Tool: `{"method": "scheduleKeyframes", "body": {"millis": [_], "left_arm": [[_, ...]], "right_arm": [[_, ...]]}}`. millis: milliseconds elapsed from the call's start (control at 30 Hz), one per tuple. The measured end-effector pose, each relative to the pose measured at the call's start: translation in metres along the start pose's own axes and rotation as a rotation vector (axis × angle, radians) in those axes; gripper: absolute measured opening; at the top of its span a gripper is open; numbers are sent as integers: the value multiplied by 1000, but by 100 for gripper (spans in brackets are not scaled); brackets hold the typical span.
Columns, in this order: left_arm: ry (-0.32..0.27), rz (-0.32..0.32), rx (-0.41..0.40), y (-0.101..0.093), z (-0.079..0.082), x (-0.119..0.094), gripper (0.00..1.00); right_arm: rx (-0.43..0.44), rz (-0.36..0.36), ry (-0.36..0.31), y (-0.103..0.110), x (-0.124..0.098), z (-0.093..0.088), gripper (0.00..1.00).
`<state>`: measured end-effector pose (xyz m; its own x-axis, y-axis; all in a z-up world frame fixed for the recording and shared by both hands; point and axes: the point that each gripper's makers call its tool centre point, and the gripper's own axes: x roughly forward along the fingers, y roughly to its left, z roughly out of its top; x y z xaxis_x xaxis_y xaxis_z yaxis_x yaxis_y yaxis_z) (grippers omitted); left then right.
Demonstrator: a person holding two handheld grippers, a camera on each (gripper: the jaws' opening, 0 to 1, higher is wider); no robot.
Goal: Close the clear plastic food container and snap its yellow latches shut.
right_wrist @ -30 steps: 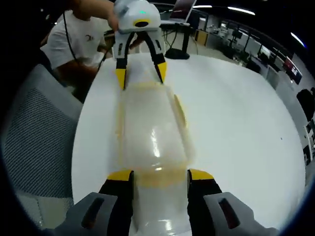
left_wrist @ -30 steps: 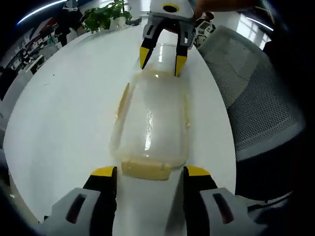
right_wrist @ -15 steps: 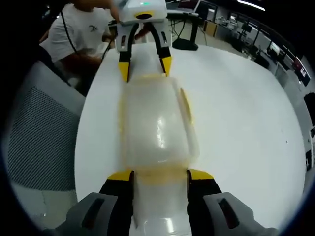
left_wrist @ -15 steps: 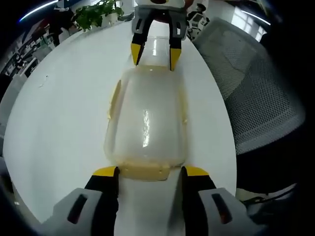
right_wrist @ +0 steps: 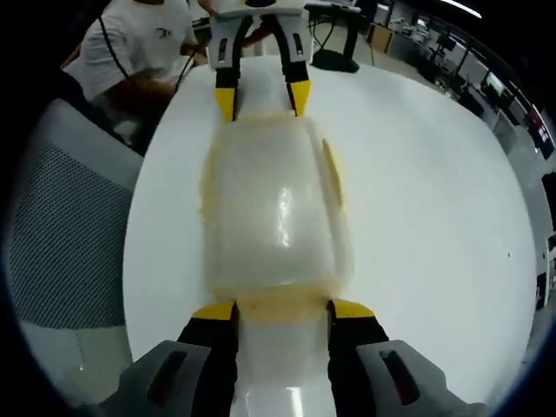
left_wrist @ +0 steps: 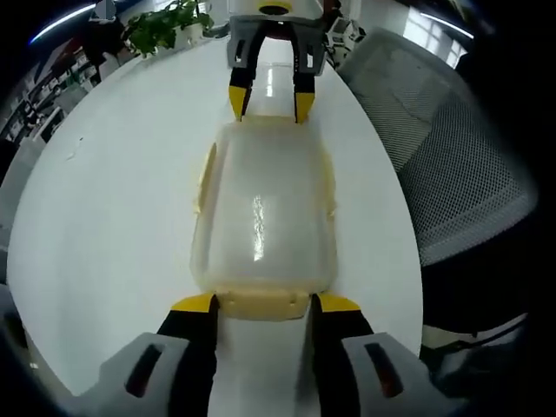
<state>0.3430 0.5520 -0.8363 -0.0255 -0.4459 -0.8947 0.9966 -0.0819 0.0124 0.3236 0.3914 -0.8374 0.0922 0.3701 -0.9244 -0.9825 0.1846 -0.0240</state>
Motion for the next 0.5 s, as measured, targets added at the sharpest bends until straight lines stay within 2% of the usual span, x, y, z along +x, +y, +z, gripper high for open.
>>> {"method": "scheduleKeyframes", "body": {"millis": [233, 400, 500], "left_arm": [[-22, -3, -4, 0, 0, 0, 39], [11, -9, 14, -1, 1, 1, 39], [65, -8, 20, -1, 1, 2, 39]], "right_arm": [[-2, -4, 3, 1, 1, 0, 39], [5, 16, 3, 1, 2, -1, 39], [0, 20, 8, 1, 2, 0, 39]]}}
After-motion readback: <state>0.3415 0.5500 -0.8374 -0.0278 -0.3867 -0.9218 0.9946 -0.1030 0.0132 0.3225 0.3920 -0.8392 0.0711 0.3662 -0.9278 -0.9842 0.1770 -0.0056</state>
